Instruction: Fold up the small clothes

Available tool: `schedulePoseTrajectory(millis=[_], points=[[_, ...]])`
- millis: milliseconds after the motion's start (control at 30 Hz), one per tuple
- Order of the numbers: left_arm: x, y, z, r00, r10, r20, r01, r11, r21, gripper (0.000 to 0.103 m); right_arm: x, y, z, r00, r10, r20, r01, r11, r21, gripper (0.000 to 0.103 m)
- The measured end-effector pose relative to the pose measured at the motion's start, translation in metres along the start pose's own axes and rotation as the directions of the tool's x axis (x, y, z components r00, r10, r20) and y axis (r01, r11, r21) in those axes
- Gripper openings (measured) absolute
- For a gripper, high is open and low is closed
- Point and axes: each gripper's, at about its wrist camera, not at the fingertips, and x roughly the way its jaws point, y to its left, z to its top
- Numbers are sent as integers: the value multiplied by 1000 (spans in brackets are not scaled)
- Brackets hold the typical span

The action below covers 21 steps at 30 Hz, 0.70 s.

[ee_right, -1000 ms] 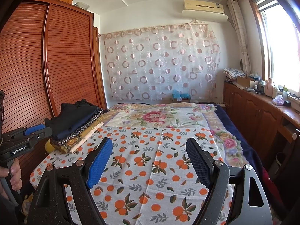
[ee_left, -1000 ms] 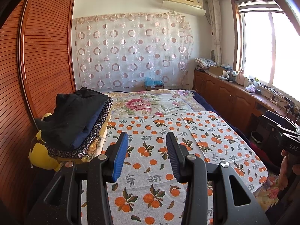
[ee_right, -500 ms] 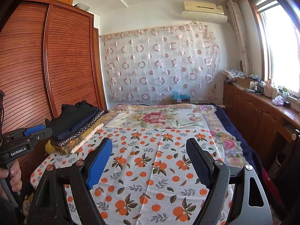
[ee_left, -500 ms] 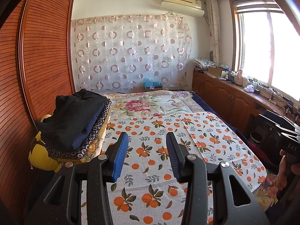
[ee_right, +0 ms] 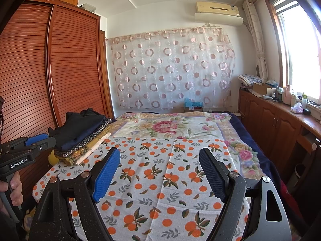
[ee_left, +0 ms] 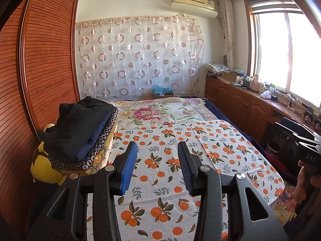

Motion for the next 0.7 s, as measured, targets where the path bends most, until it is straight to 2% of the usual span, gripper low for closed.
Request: schedulePoseTrajectory(millis=[700], points=[[0,-1,-1,1000,2,2,-2,1000,1,43,0,-3,0,1000,2,3,-2,1000,-1,83]])
